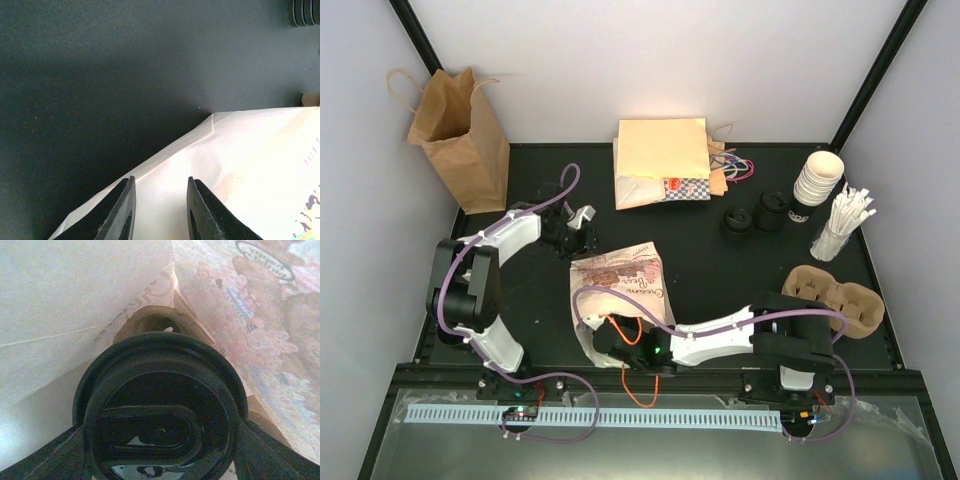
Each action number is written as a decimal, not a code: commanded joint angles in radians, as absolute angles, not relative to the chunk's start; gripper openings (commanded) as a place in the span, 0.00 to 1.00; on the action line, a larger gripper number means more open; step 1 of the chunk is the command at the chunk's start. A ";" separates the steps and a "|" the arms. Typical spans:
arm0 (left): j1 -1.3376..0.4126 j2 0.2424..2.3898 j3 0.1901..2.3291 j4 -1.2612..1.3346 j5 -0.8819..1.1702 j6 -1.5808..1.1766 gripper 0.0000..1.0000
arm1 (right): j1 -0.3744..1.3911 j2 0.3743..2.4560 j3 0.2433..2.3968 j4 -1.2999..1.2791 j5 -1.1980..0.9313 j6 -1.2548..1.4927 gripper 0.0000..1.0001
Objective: Pack the takeout coffee
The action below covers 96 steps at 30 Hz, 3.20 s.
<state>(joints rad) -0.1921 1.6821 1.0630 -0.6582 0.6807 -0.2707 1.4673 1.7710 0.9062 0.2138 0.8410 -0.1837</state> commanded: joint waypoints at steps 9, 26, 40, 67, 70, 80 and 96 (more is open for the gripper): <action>-0.210 1.705 1.049 -0.758 0.743 -0.254 0.30 | 1.369 1.651 0.982 0.090 0.764 -0.119 0.31; -0.273 1.661 0.994 -0.786 0.760 -0.222 0.31 | 1.339 1.663 1.227 -0.436 0.585 0.040 0.31; -0.451 1.552 0.895 -0.691 0.751 -0.336 0.32 | 1.338 1.585 1.232 -0.722 0.422 0.177 0.30; -0.351 1.420 0.802 -0.551 0.671 -0.359 0.62 | 1.237 1.742 1.341 -0.800 0.275 0.076 0.30; -0.351 1.437 0.792 -0.534 0.696 -0.355 0.60 | 1.230 1.763 1.351 -0.806 0.265 0.067 0.30; -0.351 1.453 0.790 -0.535 0.709 -0.342 0.56 | 1.240 1.782 1.306 -0.839 0.229 0.110 0.30; -0.351 1.466 0.792 -0.535 0.712 -0.341 0.54 | 1.321 1.785 1.193 -0.842 0.306 0.230 0.30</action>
<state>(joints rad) -0.3420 1.4425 0.8074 -0.5121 0.6758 -0.3538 1.3163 1.6821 1.3003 -0.7300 0.3374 0.1661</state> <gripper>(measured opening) 0.544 0.705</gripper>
